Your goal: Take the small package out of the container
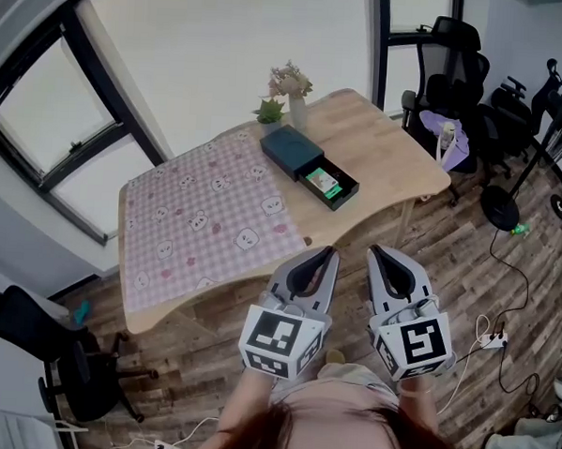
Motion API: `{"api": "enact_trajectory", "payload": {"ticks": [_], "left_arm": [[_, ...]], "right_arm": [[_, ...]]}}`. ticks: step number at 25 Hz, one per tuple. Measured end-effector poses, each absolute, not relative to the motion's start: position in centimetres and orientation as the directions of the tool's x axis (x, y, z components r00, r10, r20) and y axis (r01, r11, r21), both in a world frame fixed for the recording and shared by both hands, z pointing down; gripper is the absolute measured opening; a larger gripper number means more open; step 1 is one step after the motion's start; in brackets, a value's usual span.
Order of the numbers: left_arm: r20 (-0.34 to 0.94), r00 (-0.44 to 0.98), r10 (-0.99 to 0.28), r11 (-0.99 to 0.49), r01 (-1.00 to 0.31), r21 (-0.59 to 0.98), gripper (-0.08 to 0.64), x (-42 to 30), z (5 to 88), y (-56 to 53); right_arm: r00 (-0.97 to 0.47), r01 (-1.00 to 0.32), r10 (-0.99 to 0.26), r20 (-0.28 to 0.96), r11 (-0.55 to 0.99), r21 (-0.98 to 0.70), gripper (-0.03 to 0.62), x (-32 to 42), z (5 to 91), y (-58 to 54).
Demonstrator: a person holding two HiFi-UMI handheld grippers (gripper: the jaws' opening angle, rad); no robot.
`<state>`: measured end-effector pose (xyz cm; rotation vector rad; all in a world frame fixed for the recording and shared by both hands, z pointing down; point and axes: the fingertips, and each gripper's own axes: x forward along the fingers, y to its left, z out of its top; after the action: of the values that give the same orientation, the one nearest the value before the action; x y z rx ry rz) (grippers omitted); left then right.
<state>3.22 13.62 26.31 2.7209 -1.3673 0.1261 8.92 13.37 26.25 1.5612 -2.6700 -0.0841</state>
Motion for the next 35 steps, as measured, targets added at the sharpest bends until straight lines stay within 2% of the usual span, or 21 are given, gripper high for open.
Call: {"api": "enact_trajectory", "payload": {"ticks": [13,35], "left_arm": [[0.15,0.558,-0.817,-0.559,-0.828,0.033,0.017,6.9,27.5,9.1],[0.195,0.547,-0.814,-0.553,-0.833,0.027,0.017,4.4,30.1,-3.0]], "right_arm": [[-0.527,-0.85,-0.85,0.023,0.527,0.018,0.0,12.5,27.5,8.3],[-0.558,-0.827,-0.824,0.095,0.562,0.01,0.0,8.9,30.6,-3.4]]}}
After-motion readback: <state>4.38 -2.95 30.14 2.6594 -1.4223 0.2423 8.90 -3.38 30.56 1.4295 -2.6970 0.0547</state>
